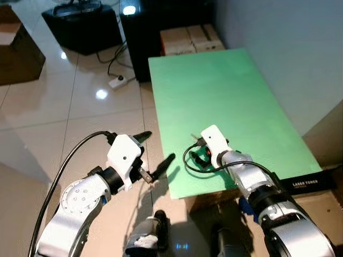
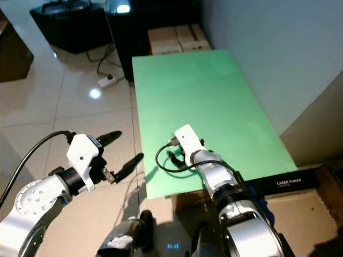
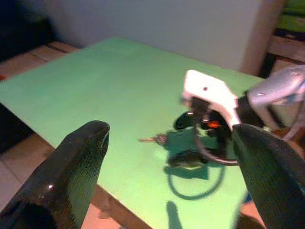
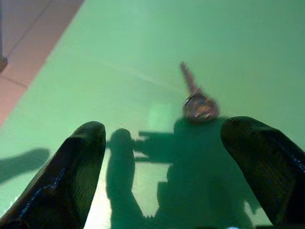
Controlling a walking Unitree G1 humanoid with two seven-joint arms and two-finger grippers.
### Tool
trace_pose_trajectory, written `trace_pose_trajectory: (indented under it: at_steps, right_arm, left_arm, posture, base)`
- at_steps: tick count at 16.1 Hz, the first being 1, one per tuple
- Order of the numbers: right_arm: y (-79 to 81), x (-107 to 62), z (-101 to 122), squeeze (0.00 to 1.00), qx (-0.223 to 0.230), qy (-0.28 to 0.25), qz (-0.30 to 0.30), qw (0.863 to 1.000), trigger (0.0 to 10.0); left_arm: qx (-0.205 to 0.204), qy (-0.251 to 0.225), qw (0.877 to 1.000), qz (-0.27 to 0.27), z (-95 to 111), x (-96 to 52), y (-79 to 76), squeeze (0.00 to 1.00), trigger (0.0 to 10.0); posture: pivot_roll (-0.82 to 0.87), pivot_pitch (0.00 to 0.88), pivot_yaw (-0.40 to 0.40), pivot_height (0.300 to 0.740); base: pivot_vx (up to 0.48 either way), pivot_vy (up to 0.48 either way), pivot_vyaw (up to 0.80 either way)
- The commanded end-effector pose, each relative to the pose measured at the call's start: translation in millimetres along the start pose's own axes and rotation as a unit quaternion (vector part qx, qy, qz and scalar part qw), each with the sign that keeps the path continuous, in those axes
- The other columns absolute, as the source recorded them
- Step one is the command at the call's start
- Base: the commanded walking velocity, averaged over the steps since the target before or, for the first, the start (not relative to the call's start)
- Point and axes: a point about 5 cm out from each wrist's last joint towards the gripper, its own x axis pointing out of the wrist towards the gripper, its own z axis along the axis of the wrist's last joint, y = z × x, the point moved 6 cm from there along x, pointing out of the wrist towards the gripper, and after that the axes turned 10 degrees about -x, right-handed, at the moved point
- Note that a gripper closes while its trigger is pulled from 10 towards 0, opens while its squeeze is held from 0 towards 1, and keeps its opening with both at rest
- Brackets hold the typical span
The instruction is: Hang keys on a hook
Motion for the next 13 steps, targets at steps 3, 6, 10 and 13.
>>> trace_pose_trajectory:
  at_steps: [3,6,10,13]
  right_arm:
    - [-7.5,6.2,5.2,1.0,-0.042,0.009,-0.02,0.999,10.0]
    - [-24.2,4.7,7.1,1.0,-0.059,0.011,-0.061,0.996,10.0]
    - [-38.0,2.4,10.8,0.19,-0.068,0.0,-0.096,0.993,10.0]
    - [-42.1,0.9,16.3,0.0,-0.061,-0.025,-0.104,0.992,10.0]
  left_arm:
    - [0.005,0.02,1.0,-0.014,1.2,-7.2,-7.0,0.0,10.0]
    - [0.007,0.018,1.0,-0.003,5.7,-11.2,-2.7,0.0,10.0]
    - [0.004,0.021,1.0,0.002,6.1,-14.5,-3.2,0.0,10.0]
    - [0.0,0.021,1.0,-0.006,8.1,-15.6,-6.6,0.0,10.0]
  posture:
    - [0.16,0.324,0.11,0.74]
    - [0.18,0.338,0.113,0.74]
    - [0.18,0.346,0.12,0.74]
    - [0.19,0.342,0.126,0.74]
  base:
    - [0.0,0.0,0.0]
    - [0.0,0.0,0.0]
    - [0.0,0.0,0.0]
    - [0.0,0.0,0.0]
